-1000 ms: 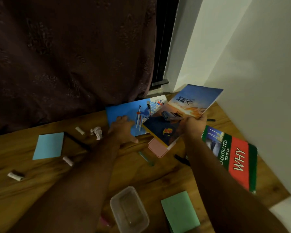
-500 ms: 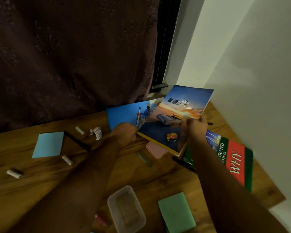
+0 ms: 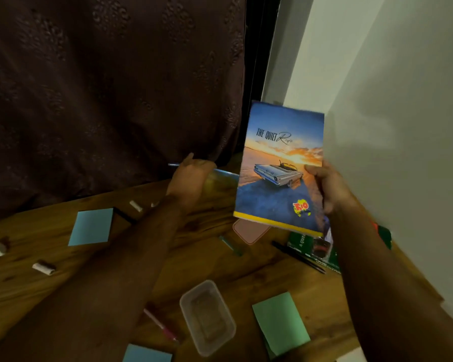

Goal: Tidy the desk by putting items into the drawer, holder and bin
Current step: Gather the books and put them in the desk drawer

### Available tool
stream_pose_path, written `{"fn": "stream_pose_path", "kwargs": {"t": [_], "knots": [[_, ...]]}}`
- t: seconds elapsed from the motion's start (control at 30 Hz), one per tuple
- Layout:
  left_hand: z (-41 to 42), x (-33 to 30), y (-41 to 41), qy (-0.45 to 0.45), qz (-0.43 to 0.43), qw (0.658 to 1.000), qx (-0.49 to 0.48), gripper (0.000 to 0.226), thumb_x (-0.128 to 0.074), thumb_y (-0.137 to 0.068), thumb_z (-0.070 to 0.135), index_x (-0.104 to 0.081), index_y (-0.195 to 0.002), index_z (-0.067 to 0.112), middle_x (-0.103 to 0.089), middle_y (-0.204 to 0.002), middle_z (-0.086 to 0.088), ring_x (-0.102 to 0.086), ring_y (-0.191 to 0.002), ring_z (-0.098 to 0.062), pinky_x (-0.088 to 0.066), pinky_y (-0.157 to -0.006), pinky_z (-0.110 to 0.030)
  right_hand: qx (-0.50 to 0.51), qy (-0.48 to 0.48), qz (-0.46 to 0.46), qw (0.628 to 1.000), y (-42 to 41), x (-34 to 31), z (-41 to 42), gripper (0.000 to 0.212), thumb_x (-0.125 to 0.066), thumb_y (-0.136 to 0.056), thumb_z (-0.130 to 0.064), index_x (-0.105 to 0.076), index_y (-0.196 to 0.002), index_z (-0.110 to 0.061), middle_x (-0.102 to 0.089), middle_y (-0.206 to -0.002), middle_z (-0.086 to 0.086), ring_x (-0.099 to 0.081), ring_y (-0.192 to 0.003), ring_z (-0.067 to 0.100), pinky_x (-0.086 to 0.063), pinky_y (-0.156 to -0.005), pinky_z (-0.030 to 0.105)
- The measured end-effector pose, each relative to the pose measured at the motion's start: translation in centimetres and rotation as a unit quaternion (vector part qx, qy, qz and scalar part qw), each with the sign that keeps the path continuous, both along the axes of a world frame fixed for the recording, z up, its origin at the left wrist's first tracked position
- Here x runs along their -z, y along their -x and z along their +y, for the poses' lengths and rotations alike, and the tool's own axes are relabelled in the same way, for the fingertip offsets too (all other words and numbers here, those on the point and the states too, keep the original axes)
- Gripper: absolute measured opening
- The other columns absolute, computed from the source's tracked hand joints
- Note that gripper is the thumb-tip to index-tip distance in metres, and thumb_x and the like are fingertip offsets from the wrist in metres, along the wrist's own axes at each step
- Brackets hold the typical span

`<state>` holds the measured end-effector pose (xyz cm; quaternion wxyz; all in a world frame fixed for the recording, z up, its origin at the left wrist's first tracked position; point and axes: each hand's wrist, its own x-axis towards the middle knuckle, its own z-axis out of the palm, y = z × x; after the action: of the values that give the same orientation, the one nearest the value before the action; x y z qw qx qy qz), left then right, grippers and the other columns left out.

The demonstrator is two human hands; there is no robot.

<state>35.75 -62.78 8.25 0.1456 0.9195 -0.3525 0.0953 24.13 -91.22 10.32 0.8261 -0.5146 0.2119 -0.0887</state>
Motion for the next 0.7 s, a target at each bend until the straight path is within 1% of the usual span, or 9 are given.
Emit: {"fn": "stream_pose_path", "kwargs": {"t": [0.1, 0.23, 0.3, 0.33, 0.43, 0.5, 0.53, 0.63, 0.7], "knots": [[0.6, -2.2, 0.4, 0.05, -0.026, 0.998, 0.017, 0.041, -0.039, -0.075, 0.026, -0.072, -0.093, 0.009, -0.072, -0.095, -0.013, -0.066, -0.104, -0.031, -0.03, -0.11, -0.05, -0.085, 0.034, -0.03, 0.995, 0.3, -3.5, -0.2, 0.034, -0.045, -0.09, 0.005, -0.057, -0.118, -0.009, -0.074, -0.098, 0.011, -0.073, -0.082, 0.024, -0.06, -0.068, 0.034], [1.5, -5.2, 1.1, 0.133, -0.113, 0.982, 0.075, 0.035, -0.039, -0.081, 0.014, -0.072, -0.086, 0.004, -0.074, -0.097, -0.013, -0.062, -0.114, -0.037, -0.03, -0.107, -0.054, -0.172, 0.066, -0.031, 0.982, 0.8, -7.1, -0.2, 0.03, -0.065, -0.076, -0.007, -0.067, -0.106, -0.011, -0.073, -0.102, 0.014, -0.073, -0.086, 0.026, -0.06, -0.073, 0.037], [1.9, -6.8, 1.3, 0.186, -0.134, 0.97, 0.086, 0.032, -0.041, -0.084, 0.01, -0.072, -0.087, 0.003, -0.073, -0.103, -0.012, -0.057, -0.12, -0.038, -0.032, -0.109, -0.052, -0.195, 0.052, -0.037, 0.979, 0.8, -7.6, 0.5, 0.044, -0.077, -0.069, -0.011, -0.066, -0.112, -0.009, -0.071, -0.11, 0.018, -0.072, -0.092, 0.03, -0.059, -0.079, 0.041], [2.1, -7.6, 1.4, 0.221, -0.149, 0.96, 0.084, 0.029, -0.042, -0.085, 0.004, -0.071, -0.088, 0.002, -0.072, -0.105, -0.012, -0.055, -0.122, -0.037, -0.032, -0.11, -0.049, -0.195, 0.044, -0.039, 0.979, 0.8, -7.7, 1.2, 0.049, -0.076, -0.072, -0.011, -0.063, -0.119, -0.006, -0.069, -0.113, 0.02, -0.071, -0.095, 0.031, -0.058, -0.083, 0.042], [2.4, -9.8, 2.3, 0.339, -0.153, 0.926, 0.065, 0.023, -0.05, -0.085, -0.01, -0.07, -0.089, 0.0, -0.069, -0.109, -0.015, -0.052, -0.126, -0.029, -0.034, -0.112, -0.031, -0.162, 0.02, -0.054, 0.985, 1.0, -7.4, 4.1, 0.039, -0.056, -0.087, -0.01, -0.058, -0.125, -0.002, -0.068, -0.114, 0.021, -0.071, -0.094, 0.03, -0.058, -0.087, 0.043], [2.6, -11.5, 3.4, 0.398, -0.137, 0.905, 0.059, 0.019, -0.054, -0.084, -0.008, -0.069, -0.091, 0.0, -0.064, -0.114, -0.017, -0.051, -0.124, -0.02, -0.037, -0.107, -0.018, -0.144, 0.014, -0.057, 0.988, 1.0, -7.3, 6.0, 0.043, -0.055, -0.091, -0.015, -0.054, -0.131, -0.001, -0.066, -0.118, 0.023, -0.07, -0.096, 0.031, -0.057, -0.087, 0.044], [2.6, -12.2, 4.0, 0.421, -0.113, 0.898, 0.056, 0.015, -0.056, -0.084, -0.003, -0.068, -0.091, 0.001, -0.062, -0.117, -0.017, -0.05, -0.124, -0.017, -0.037, -0.106, -0.018, -0.139, 0.013, -0.062, 0.988, 1.0, -7.4, 6.8, 0.046, -0.055, -0.091, -0.017, -0.052, -0.134, -0.001, -0.066, -0.118, 0.023, -0.07, -0.096, 0.031, -0.058, -0.085, 0.044], [3.1, -13.7, 5.5, 0.477, -0.033, 0.874, 0.083, 0.024, -0.053, -0.084, 0.018, -0.065, -0.094, 0.0, -0.058, -0.121, -0.015, -0.051, -0.124, -0.018, -0.041, -0.106, -0.032, -0.142, 0.001, -0.079, 0.987, 1.2, -7.9, 8.6, 0.039, -0.051, -0.092, -0.017, -0.052, -0.128, -0.004, -0.069, -0.108, 0.018, -0.071, -0.089, 0.028, -0.059, -0.077, 0.041], [3.4, -13.9, 5.8, 0.478, -0.048, 0.87, 0.108, 0.026, -0.054, -0.086, 0.02, -0.064, -0.095, -0.003, -0.059, -0.119, -0.018, -0.053, -0.124, -0.024, -0.043, -0.105, -0.04, -0.153, -0.025, -0.088, 0.984, 1.6, -8.0, 9.5, 0.029, -0.045, -0.096, -0.015, -0.055, -0.122, -0.006, -0.07, -0.104, 0.017, -0.072, -0.087, 0.028, -0.06, -0.075, 0.041]]}}
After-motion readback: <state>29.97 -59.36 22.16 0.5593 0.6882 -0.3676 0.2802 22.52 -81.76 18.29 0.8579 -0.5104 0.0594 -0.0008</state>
